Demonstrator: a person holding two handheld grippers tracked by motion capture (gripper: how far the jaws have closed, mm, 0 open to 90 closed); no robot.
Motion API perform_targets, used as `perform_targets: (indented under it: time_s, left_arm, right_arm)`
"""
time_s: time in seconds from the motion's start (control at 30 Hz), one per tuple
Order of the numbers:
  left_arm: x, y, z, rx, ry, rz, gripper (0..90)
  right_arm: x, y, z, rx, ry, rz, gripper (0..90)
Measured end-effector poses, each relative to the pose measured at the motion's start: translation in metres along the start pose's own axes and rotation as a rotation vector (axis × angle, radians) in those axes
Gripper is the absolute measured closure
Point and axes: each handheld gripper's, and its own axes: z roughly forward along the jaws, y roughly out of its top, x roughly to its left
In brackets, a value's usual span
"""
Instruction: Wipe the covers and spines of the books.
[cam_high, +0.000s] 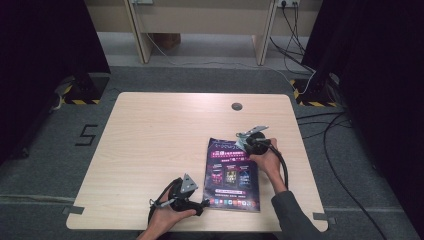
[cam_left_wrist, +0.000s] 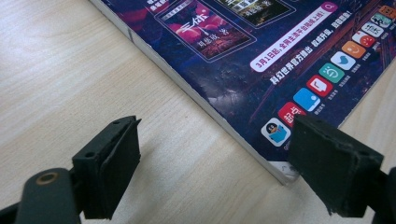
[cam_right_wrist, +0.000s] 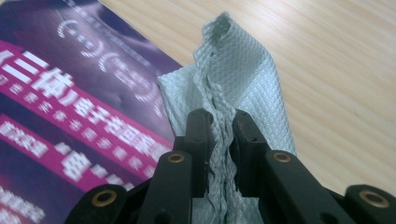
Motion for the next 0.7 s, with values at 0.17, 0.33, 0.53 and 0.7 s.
perform_targets:
  time_s: [0.17, 0.33, 0.53, 0.7]
  left_arm:
    - [0.0, 0.0, 0.0, -0.002, 0.002, 0.003, 16.2]
    - [0.0, 0.0, 0.0, -0.004, 0.002, 0.001, 16.3]
    - [0.0, -0.001, 0.0, -0.003, 0.003, -0.001, 16.3]
    - [0.0, -0.001, 0.0, -0.002, 0.001, 0.0, 16.3]
  right_arm:
    - [0.026, 0.018, 0.011, -0.014, 0.018, -0.04, 79.3]
    - [0.057, 0.028, 0.017, -0.046, 0.096, -0.113, 79.1]
    - [0.079, 0.027, 0.014, -0.071, 0.158, -0.166, 79.5]
    - [0.075, 0.019, 0.01, -0.094, 0.201, -0.128, 80.8]
